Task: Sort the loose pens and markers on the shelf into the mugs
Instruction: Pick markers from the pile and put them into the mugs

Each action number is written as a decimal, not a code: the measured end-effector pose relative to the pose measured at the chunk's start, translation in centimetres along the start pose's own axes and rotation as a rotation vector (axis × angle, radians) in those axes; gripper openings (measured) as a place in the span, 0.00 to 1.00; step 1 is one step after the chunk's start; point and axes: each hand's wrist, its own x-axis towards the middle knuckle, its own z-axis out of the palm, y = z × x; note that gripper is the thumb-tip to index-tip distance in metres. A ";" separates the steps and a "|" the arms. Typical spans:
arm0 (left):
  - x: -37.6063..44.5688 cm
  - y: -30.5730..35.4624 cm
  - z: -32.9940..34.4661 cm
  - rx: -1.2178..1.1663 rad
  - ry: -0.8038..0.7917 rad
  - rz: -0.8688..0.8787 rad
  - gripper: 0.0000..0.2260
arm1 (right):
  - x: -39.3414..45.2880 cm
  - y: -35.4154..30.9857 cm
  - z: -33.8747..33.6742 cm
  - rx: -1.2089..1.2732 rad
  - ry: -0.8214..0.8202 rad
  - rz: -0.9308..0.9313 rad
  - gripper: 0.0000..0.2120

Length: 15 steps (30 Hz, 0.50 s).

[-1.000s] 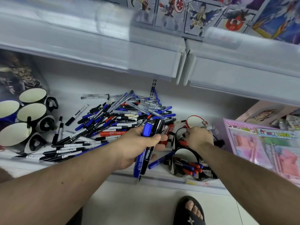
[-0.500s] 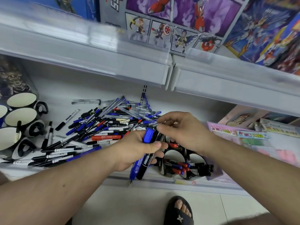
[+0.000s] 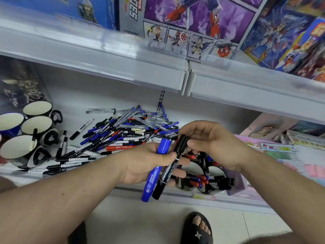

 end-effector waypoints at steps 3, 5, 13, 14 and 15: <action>0.2 -0.2 0.8 0.012 0.000 0.030 0.15 | -0.2 -0.2 0.7 -0.003 -0.042 -0.015 0.16; 0.4 -0.4 1.1 0.017 0.019 0.041 0.13 | -0.2 -0.1 1.0 -0.038 -0.051 -0.001 0.17; 0.9 -0.7 0.5 0.048 -0.152 0.046 0.24 | -0.3 -0.3 0.6 0.137 -0.133 0.098 0.18; 1.1 -0.7 0.5 0.034 -0.159 0.047 0.24 | -0.2 -0.2 0.5 0.155 -0.140 0.106 0.17; 1.1 -0.7 0.5 0.009 -0.148 0.041 0.25 | -0.2 -0.2 0.5 0.166 -0.137 0.119 0.17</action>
